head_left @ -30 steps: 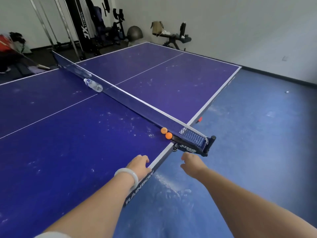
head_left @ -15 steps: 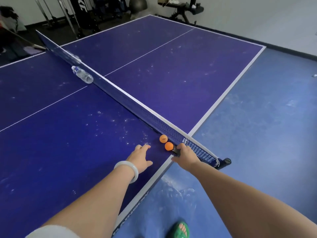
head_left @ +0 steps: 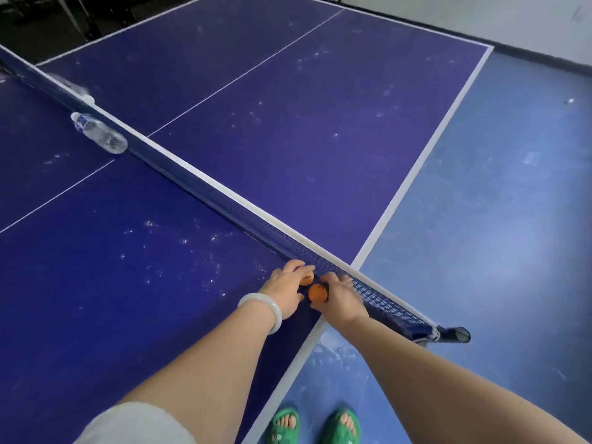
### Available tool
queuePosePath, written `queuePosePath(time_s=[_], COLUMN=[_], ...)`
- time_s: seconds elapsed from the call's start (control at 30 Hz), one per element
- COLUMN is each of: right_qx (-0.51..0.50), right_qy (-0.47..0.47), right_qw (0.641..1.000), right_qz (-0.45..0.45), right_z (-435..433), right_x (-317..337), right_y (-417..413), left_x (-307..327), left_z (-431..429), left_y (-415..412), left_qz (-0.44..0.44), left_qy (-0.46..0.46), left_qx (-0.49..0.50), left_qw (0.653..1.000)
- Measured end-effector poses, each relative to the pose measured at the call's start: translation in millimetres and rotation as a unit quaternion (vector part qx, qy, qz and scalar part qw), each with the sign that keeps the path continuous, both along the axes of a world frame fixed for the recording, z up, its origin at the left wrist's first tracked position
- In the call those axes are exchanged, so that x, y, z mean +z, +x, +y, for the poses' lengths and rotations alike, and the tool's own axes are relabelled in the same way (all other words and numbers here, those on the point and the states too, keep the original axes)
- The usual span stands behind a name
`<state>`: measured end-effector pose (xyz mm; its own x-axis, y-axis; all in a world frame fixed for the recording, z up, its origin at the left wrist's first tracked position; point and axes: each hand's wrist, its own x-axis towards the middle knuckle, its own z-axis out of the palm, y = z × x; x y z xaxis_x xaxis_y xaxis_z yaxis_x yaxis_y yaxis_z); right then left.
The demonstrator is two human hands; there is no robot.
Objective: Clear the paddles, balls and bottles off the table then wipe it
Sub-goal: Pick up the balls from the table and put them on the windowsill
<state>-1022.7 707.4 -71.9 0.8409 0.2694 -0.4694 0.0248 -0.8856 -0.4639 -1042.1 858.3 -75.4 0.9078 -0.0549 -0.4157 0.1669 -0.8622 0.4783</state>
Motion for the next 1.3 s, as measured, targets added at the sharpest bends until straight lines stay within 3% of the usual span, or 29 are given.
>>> queuePosePath(time_s=[0.23,0.5,0.97,1.3], right_qx=[-0.032,-0.105,-0.295,-0.419], right_qy=[-0.012,0.039,0.06,0.083], right_qw=[0.999,0.993,0.953,0.901], right_qz=[-0.019,-0.028,-0.025,-0.073], right_z=[7.4,0.1,-103.8,-229.2], right_x=[-8.2,7.3,34.7,54.8], right_y=[-5.8,-27.3,-136.5,-301.3], left_x=[-17.4,-5.6,16.5,44.7], left_z=[5.3,5.5,-86.4,-227.6], left_y=[-5.8,-21.9,-80.0,-196.9], left_qz=[-0.038,-0.054,-0.011,0.008], left_qy=[-0.002,-0.072,-0.124,-0.14], left_qx=[0.025,0.063,-0.089,-0.243], left_qw=[0.999,0.994,0.988,0.96])
